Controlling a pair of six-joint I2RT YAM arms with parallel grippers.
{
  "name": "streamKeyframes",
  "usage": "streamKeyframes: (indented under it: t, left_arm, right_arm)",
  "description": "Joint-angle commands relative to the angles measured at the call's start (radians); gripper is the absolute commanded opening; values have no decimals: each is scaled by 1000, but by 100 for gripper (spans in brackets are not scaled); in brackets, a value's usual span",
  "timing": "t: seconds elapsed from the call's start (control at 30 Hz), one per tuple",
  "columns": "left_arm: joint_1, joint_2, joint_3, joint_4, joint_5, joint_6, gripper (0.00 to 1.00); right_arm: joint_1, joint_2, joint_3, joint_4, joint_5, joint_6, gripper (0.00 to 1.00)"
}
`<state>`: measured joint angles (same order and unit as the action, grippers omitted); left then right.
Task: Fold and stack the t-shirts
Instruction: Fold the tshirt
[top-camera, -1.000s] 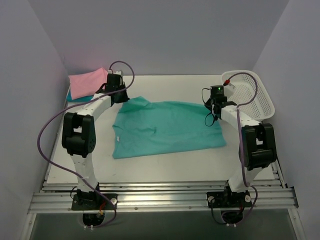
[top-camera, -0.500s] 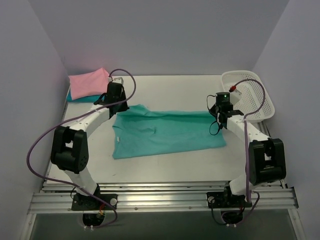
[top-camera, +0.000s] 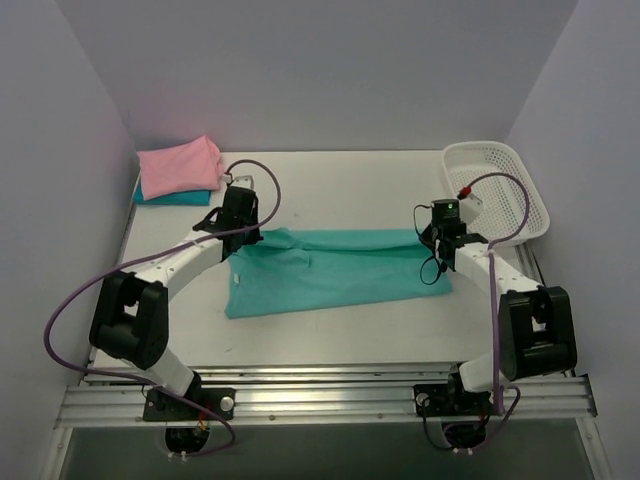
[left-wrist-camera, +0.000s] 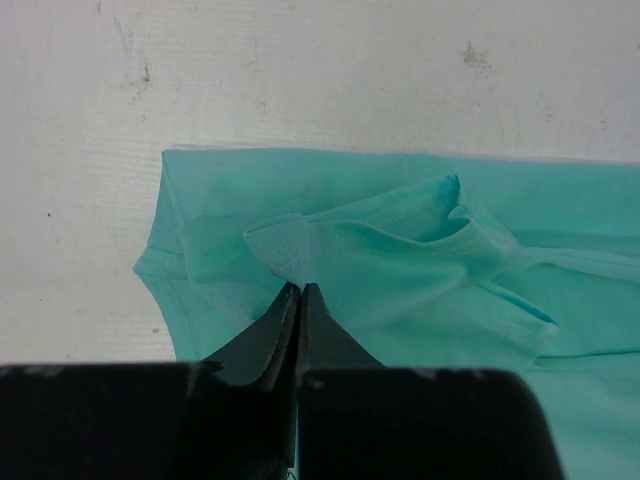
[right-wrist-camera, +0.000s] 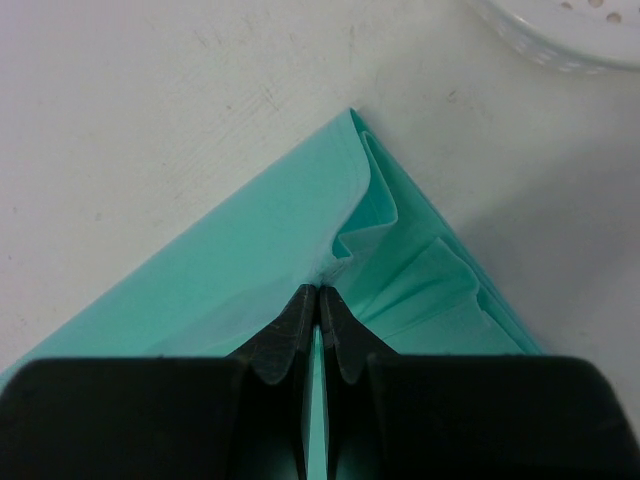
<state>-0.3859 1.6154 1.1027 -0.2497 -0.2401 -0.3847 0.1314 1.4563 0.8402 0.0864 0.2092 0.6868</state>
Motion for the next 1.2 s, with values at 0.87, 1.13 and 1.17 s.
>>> streamKeyframes:
  t: [0.87,1.13,1.17]
  left_arm:
    - [-235,-135,-162,-161,-413,-261,2]
    - [-295,-66,-202,-160,-435,-327,67]
    - [-300,-57,-199,-164,-441,-335,81]
  right_arm:
    - [-76,53,-98,-25,26,63,0]
    - [-90,79,-116,-17,2,77,83]
    - [-90,76,-113,-20,4,77,91]
